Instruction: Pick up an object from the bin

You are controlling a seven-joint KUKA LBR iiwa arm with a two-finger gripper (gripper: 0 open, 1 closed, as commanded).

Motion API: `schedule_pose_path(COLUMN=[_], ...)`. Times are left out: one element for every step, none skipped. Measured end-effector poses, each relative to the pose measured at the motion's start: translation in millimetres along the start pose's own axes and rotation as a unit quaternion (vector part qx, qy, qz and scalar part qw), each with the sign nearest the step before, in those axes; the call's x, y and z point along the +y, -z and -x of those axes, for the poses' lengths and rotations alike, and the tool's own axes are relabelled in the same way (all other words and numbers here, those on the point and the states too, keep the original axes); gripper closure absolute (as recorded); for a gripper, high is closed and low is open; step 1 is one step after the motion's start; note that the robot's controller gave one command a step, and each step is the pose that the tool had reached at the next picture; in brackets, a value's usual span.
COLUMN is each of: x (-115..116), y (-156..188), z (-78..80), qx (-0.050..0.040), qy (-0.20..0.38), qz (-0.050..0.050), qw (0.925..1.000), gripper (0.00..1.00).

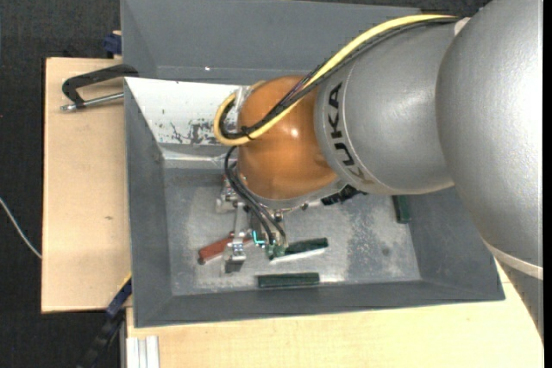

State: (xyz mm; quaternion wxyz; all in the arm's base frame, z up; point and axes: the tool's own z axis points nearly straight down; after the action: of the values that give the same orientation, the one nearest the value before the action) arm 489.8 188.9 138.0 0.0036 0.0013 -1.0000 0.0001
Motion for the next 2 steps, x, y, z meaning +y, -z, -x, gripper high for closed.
schedule_pose_path(x=[-1, -11], y=[3, -61], z=[1.7, 15.0], qx=[-0.0031, -0.0032], qy=[-0.001, 0.127], qz=[0.001, 0.001], qw=[1.0000, 0.9919], gripper=[0.00, 1.00])
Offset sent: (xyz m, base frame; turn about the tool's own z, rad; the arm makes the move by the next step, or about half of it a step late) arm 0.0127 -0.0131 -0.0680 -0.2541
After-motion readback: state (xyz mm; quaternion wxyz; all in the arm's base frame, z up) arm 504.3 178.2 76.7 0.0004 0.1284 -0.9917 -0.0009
